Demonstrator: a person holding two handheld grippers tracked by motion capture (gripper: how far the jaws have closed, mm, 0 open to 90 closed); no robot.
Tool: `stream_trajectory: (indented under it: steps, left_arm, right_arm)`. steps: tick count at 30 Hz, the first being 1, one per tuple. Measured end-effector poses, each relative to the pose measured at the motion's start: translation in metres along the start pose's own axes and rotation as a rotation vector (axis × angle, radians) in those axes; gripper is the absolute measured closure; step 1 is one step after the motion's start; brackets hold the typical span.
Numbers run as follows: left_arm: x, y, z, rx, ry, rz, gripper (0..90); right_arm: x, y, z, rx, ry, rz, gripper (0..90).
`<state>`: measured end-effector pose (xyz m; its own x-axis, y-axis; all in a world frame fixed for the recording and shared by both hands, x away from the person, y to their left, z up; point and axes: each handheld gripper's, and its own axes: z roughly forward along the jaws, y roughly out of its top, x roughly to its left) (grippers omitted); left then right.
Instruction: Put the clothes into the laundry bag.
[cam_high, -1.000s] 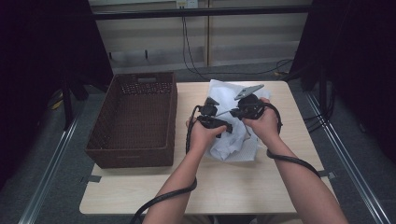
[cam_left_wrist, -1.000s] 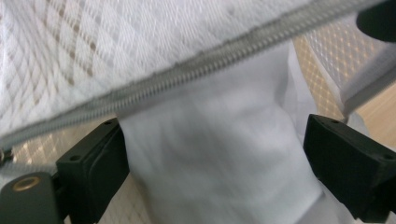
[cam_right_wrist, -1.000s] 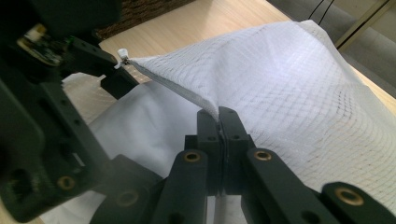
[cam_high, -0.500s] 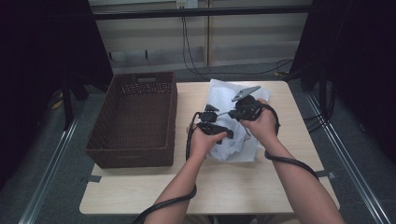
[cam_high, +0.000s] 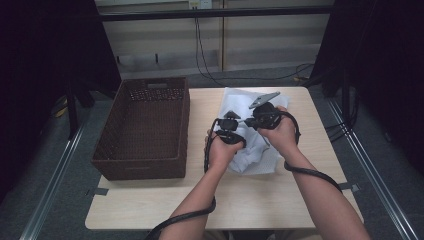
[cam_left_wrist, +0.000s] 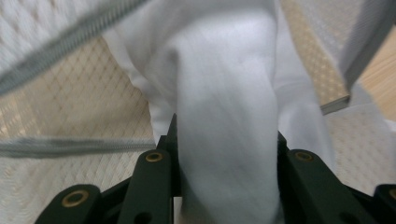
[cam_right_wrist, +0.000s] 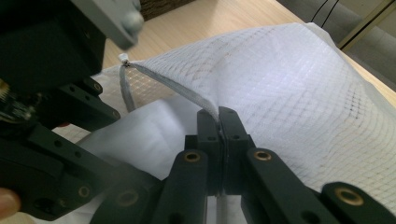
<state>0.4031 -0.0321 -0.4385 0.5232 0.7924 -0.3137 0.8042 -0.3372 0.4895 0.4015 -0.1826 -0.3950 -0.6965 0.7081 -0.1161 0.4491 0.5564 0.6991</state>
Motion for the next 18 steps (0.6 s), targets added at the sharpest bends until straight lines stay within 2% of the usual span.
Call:
stream_trajectory:
  steps: [1, 2, 3, 4, 5, 6, 7, 8, 10, 12, 16, 17, 18]
  left_arm:
    - [-0.002, 0.002, -0.002, -0.015, -0.007, -0.006, 66.2]
    - [-0.002, 0.005, -0.005, -0.01, -0.007, 0.008, 66.3]
    - [-0.004, 0.007, -0.005, -0.036, -0.009, -0.011, 66.3]
    - [-0.004, 0.009, -0.006, -0.04, -0.009, -0.006, 66.3]
    - [-0.006, 0.01, -0.005, -0.067, -0.003, -0.039, 66.3]
    - [-0.004, 0.011, -0.006, -0.051, -0.004, -0.013, 66.3]
    - [-0.005, 0.013, -0.004, -0.066, -0.006, -0.013, 66.3]
    - [-0.003, 0.014, -0.004, -0.062, -0.007, 0.002, 66.2]
    - [-0.002, 0.015, -0.001, -0.068, -0.005, 0.0, 66.1]
    - [-0.001, 0.017, 0.003, -0.084, -0.005, -0.021, 65.9]
    - [0.0, 0.02, 0.009, -0.085, -0.009, -0.018, 65.5]
    - [0.002, 0.021, 0.009, -0.077, -0.007, -0.006, 65.2]
    - [0.001, 0.021, 0.01, -0.086, -0.002, -0.017, 64.9]
  right_arm:
    - [0.0, 0.0, 0.0, 0.005, 0.001, 0.002, 89.2]
    - [0.0, -0.001, -0.001, 0.006, 0.002, 0.005, 89.2]
    - [0.0, -0.001, -0.001, 0.001, 0.001, 0.008, 89.2]
    - [0.0, -0.001, -0.001, -0.001, -0.001, 0.004, 89.2]
    - [0.0, -0.001, -0.002, 0.0, -0.002, 0.005, 89.2]
    - [0.0, -0.001, -0.002, -0.006, 0.007, 0.008, 89.2]
    - [-0.001, -0.001, -0.003, -0.006, 0.009, 0.011, 89.2]
    - [0.0, -0.001, -0.003, -0.008, 0.002, 0.008, 89.3]
    - [-0.001, 0.0, -0.005, 0.0, 0.014, 0.013, 89.2]
    - [-0.001, 0.0, -0.006, -0.005, 0.01, 0.0, 89.3]
    - [-0.002, 0.0, -0.007, 0.002, 0.02, 0.002, 89.3]
    - [-0.002, 0.0, -0.007, 0.001, 0.022, 0.002, 89.3]
    - [-0.002, 0.0, -0.006, 0.0, 0.022, -0.001, 89.3]
